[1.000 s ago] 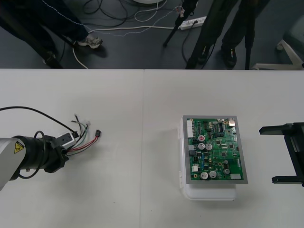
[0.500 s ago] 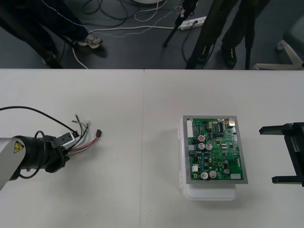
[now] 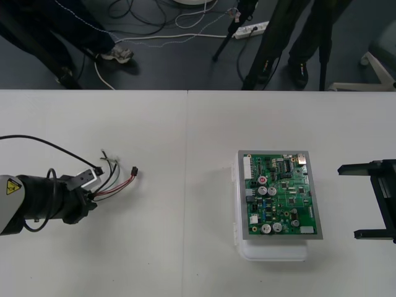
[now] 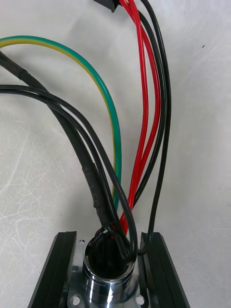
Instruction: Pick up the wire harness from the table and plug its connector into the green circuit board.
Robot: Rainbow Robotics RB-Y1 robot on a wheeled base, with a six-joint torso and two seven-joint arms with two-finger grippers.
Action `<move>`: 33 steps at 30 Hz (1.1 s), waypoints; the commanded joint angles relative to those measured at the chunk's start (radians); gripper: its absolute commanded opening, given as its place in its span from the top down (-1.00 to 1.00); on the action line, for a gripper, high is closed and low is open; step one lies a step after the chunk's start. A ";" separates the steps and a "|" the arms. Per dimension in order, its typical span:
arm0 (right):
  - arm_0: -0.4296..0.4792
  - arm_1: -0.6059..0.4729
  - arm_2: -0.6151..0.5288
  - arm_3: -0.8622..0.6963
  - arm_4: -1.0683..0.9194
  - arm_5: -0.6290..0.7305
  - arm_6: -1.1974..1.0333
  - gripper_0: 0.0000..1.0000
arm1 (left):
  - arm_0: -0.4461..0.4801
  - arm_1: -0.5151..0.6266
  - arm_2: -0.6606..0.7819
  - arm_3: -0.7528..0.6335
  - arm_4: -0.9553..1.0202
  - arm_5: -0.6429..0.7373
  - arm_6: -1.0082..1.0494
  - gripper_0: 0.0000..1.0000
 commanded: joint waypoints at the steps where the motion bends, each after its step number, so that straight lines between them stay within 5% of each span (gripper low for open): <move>1: 0.015 -0.039 -0.001 -0.020 -0.017 -0.010 0.067 -1.00 | -0.011 0.084 -0.013 -0.038 0.110 0.042 -0.074 1.00; 33: 0.015 -0.039 -0.001 -0.020 -0.017 -0.010 0.083 -1.00 | 0.052 0.324 -0.008 -0.280 0.736 -0.195 -0.016 1.00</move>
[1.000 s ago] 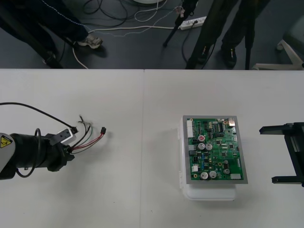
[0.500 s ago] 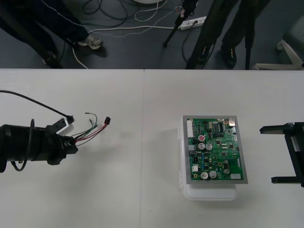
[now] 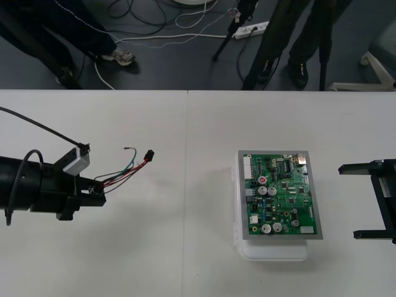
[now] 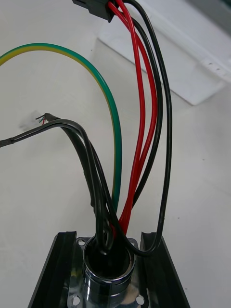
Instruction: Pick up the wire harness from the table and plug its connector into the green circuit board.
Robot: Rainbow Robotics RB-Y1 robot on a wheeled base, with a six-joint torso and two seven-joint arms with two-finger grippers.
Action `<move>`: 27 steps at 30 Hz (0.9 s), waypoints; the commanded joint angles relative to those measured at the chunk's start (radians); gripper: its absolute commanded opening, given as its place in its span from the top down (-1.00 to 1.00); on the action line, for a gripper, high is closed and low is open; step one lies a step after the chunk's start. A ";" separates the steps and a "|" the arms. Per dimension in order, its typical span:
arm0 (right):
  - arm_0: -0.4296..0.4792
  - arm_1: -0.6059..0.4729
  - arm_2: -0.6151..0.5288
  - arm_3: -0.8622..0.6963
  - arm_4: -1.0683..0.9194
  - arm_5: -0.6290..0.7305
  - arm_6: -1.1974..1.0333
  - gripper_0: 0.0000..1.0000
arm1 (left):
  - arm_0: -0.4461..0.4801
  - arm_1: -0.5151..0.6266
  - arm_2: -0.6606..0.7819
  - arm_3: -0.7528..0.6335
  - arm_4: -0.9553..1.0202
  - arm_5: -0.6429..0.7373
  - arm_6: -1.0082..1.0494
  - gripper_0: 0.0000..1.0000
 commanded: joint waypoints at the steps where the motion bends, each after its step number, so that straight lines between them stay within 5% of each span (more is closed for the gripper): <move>1: 0.015 -0.039 -0.001 -0.020 -0.017 -0.010 0.037 -1.00 | 0.027 0.081 -0.007 -0.065 0.089 -0.099 0.010 1.00; 14: 0.015 -0.039 -0.002 -0.020 -0.015 -0.010 0.032 -1.00 | -0.034 0.075 -0.007 -0.177 0.218 -0.266 0.137 1.00; 27: 0.015 -0.039 -0.004 -0.020 -0.017 -0.010 0.026 -1.00 | -0.076 -0.106 -0.007 -0.217 0.255 -0.397 0.252 1.00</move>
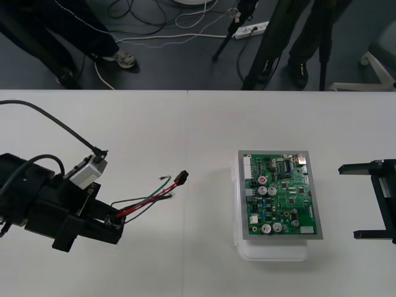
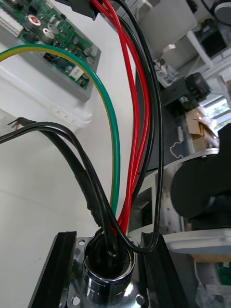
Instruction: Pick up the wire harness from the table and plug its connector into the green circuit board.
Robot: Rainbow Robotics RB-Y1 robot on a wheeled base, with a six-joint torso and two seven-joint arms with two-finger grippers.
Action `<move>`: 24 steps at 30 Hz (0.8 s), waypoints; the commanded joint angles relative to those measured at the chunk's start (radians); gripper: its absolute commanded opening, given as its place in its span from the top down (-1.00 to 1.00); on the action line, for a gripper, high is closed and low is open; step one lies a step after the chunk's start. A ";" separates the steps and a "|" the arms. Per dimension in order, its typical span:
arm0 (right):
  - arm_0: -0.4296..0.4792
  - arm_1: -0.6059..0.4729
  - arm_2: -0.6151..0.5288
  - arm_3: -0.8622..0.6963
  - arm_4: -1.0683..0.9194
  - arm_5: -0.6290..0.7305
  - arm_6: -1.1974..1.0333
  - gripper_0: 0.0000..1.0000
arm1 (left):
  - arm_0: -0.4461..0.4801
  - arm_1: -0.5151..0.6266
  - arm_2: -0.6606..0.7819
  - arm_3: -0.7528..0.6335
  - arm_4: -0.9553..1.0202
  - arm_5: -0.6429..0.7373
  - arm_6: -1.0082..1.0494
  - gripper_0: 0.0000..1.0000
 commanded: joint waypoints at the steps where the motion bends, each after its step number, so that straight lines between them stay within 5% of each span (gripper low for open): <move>1: 0.016 -0.038 -0.004 -0.020 -0.016 -0.010 0.027 -1.00 | -0.043 -0.087 -0.007 -0.026 0.024 -0.119 -0.012 1.00; 24: 0.014 -0.038 -0.004 -0.020 -0.024 -0.010 0.010 -1.00 | -0.084 -0.358 -0.031 -0.023 0.108 -0.122 0.037 1.00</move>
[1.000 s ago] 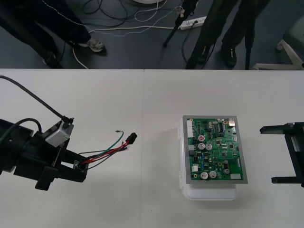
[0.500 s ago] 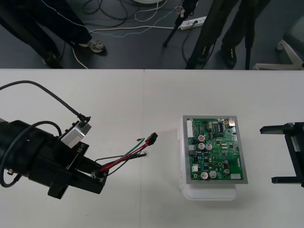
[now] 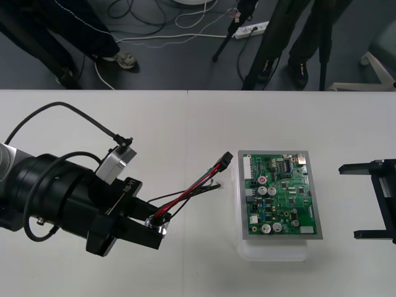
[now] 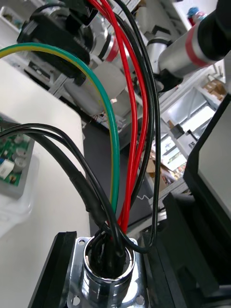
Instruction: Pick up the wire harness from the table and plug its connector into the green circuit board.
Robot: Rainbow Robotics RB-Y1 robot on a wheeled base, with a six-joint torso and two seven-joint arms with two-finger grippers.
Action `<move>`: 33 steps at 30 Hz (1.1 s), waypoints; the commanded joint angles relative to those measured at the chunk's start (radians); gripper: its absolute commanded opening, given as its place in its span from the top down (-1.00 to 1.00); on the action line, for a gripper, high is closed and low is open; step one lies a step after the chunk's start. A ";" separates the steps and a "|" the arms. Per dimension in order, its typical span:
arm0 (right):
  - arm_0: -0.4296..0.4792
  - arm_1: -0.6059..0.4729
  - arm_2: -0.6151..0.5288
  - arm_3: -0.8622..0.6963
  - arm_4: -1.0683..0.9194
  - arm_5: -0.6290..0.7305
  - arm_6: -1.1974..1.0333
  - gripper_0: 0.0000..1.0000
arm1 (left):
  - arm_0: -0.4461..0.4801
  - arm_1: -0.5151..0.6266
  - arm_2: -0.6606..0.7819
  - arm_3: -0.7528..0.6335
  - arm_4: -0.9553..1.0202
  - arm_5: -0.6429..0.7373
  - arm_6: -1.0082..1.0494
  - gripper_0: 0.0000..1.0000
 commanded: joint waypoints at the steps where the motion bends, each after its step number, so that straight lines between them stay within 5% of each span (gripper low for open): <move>1: 0.014 -0.037 -0.004 -0.020 -0.021 -0.010 0.010 -1.00 | -0.044 -0.065 -0.031 -0.023 0.033 -0.038 0.043 1.00; 33: -0.054 -0.055 -0.002 -0.099 -0.087 -0.010 -0.171 -1.00 | -0.096 -0.156 -0.065 -0.029 0.159 -0.038 0.178 1.00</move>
